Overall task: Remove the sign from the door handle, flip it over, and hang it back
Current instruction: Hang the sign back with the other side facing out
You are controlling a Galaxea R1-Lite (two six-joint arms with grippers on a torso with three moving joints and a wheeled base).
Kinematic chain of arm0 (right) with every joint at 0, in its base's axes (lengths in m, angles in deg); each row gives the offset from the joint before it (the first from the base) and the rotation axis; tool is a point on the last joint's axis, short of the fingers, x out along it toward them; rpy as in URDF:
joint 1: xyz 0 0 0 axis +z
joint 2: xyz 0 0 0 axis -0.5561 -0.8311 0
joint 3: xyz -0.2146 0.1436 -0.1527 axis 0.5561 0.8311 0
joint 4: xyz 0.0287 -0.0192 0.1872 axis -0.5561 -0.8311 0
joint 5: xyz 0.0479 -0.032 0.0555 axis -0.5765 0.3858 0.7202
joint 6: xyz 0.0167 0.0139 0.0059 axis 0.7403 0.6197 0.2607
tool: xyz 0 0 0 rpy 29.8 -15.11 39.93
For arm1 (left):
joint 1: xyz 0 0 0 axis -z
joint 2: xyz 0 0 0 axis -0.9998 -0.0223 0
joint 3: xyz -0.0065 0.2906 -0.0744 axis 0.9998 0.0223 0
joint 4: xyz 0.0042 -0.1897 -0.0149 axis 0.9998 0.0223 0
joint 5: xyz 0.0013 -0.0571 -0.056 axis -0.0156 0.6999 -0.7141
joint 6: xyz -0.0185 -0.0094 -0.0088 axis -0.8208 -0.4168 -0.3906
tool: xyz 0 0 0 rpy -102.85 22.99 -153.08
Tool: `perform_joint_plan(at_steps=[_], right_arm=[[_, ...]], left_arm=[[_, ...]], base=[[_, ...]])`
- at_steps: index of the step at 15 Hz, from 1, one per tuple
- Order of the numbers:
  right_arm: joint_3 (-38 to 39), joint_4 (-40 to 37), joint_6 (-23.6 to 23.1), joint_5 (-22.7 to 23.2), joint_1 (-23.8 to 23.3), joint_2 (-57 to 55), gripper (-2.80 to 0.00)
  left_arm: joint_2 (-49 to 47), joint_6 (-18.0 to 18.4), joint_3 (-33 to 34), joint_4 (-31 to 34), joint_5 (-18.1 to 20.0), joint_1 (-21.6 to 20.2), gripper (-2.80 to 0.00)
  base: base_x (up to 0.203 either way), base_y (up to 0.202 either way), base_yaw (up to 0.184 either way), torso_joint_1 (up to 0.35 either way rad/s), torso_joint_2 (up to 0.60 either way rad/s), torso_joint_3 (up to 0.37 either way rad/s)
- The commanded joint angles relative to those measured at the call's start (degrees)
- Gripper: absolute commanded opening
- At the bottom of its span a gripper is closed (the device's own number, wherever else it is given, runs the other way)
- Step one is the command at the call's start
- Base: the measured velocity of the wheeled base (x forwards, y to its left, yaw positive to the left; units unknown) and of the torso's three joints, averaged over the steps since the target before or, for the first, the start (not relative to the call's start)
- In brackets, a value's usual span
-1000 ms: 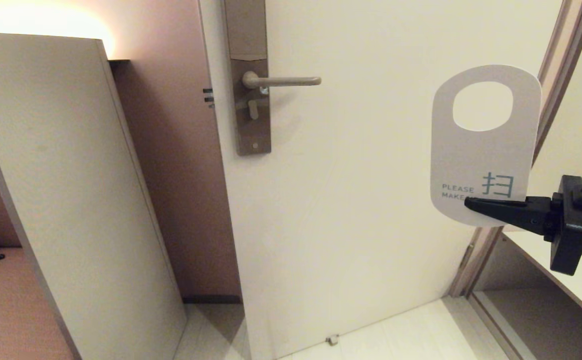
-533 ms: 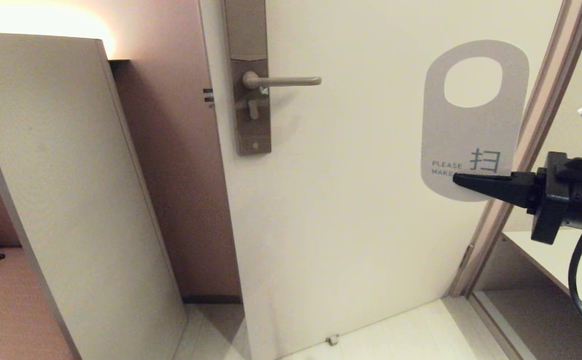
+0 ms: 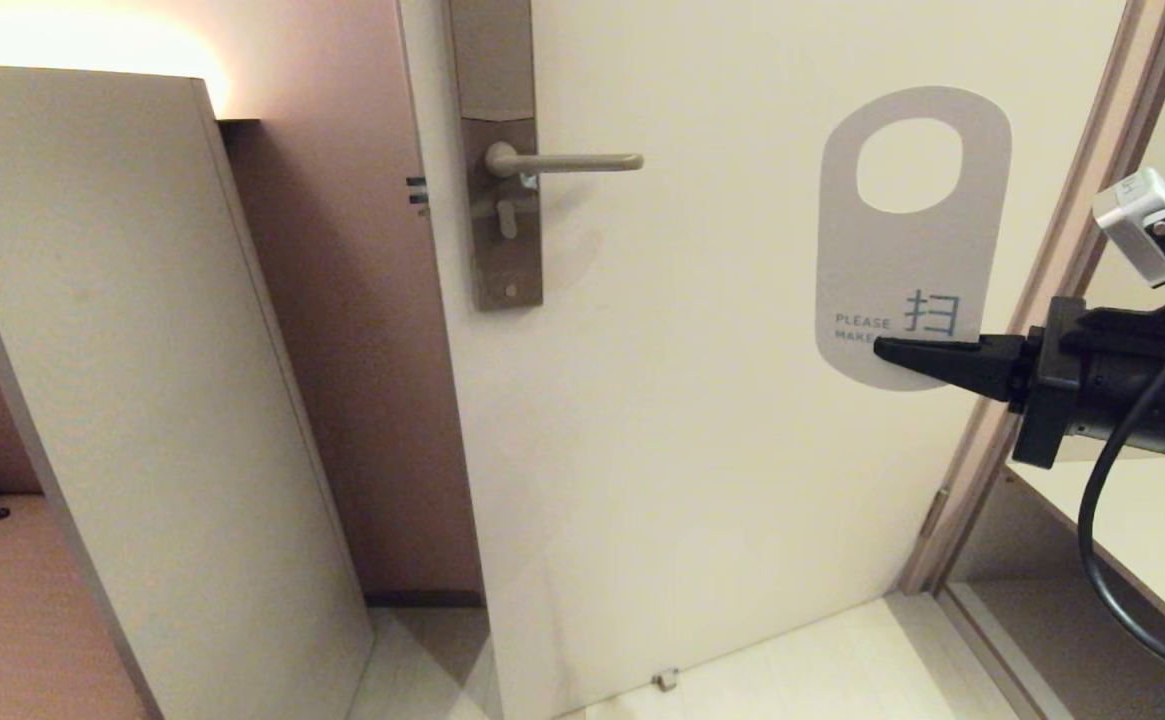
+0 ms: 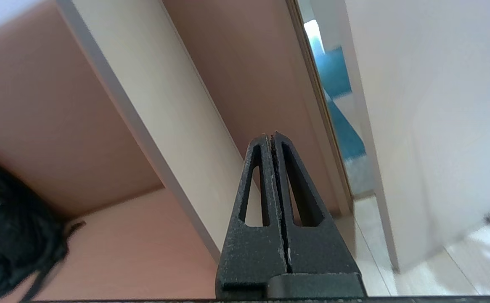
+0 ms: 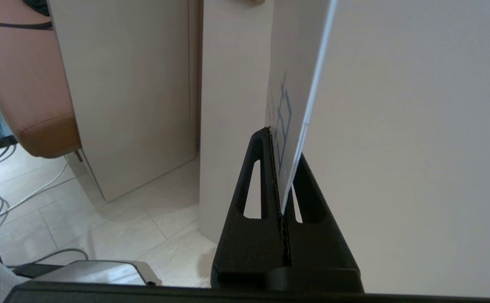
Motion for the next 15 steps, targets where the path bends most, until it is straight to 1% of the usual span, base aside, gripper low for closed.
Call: perform_joint_plan(at_steps=[1, 3, 4, 5, 8, 12, 15], right_arm=[[-0.2, 0.2, -0.1, 0.2, 0.0, -0.8, -2.80], [-0.2, 0.2, -0.1, 0.2, 0.0, -1.1, -2.80], [-0.3, 0.2, -0.1, 0.2, 0.0, -1.5, -2.80], [-0.4, 0.6, -0.1, 0.2, -0.1, -1.8, -2.80], [-0.7, 2.9, -0.1, 0.2, 0.0, -3.1, -2.80], [-1.1, 3.0, 0.0, 0.2, -0.1, -3.1, -2.80], [-1.4, 3.0, -0.1, 0.2, 0.0, -3.8, -2.80]], left_arm=[[0.0, -0.1, 0.0, 1.3, 0.1, 0.0, -2.80], [0.0, 0.0, 0.0, 1.4, 0.2, -0.1, -2.80], [0.0, -0.6, 0.0, 1.5, 0.3, 0.0, -2.80], [0.0, 0.0, 0.0, 1.5, 0.7, 0.0, -2.80], [0.0, -0.3, 0.0, 1.5, 0.6, 0.0, -2.80], [0.0, 0.1, 0.0, 1.6, 0.8, 0.0, -2.80], [0.0, -0.2, 0.0, 1.5, 0.7, 0.0, -2.80]], base=[[0.000, 0.000, 0.000, 0.000, 0.00, 0.000], [0.000, 0.000, 0.000, 0.000, 0.00, 0.000], [0.000, 0.000, 0.000, 0.000, 0.00, 0.000], [0.000, 0.000, 0.000, 0.000, 0.00, 0.000], [0.000, 0.000, 0.000, 0.000, 0.00, 0.000], [0.000, 0.000, 0.000, 0.000, 0.00, 0.000], [0.000, 0.000, 0.000, 0.000, 0.00, 0.000]])
